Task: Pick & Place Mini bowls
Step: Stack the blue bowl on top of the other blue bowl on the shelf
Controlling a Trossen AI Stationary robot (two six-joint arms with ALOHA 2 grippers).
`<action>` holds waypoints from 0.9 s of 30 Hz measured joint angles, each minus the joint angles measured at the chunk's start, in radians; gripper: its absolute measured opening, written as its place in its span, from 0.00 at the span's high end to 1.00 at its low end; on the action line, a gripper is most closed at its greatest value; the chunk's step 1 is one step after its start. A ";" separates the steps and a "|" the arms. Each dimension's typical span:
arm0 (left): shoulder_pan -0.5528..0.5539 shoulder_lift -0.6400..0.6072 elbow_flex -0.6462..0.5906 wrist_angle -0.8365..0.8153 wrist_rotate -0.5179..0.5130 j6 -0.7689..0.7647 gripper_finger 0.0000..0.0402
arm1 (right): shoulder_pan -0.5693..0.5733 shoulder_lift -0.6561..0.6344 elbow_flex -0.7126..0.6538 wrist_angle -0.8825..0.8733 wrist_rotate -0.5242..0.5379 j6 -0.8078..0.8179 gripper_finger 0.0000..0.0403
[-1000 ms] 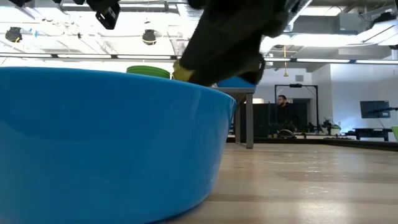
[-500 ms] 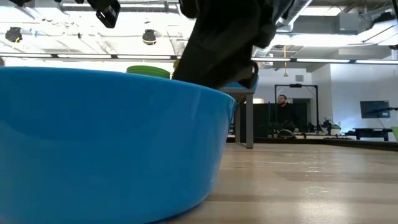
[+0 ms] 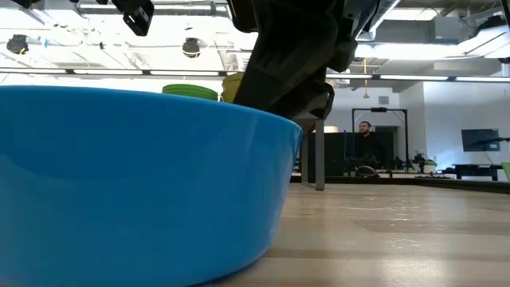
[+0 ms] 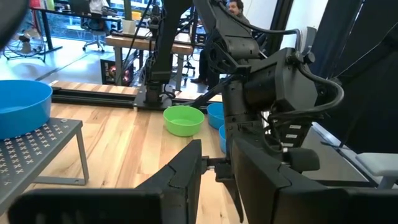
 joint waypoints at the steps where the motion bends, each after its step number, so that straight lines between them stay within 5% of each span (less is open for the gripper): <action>1: 0.000 0.000 0.000 0.000 0.000 0.000 0.78 | 0.000 0.000 0.000 0.004 0.000 -0.002 0.71; 27: 0.000 0.000 0.000 0.000 0.000 0.000 0.78 | -0.005 0.000 0.000 0.006 -0.005 0.026 0.71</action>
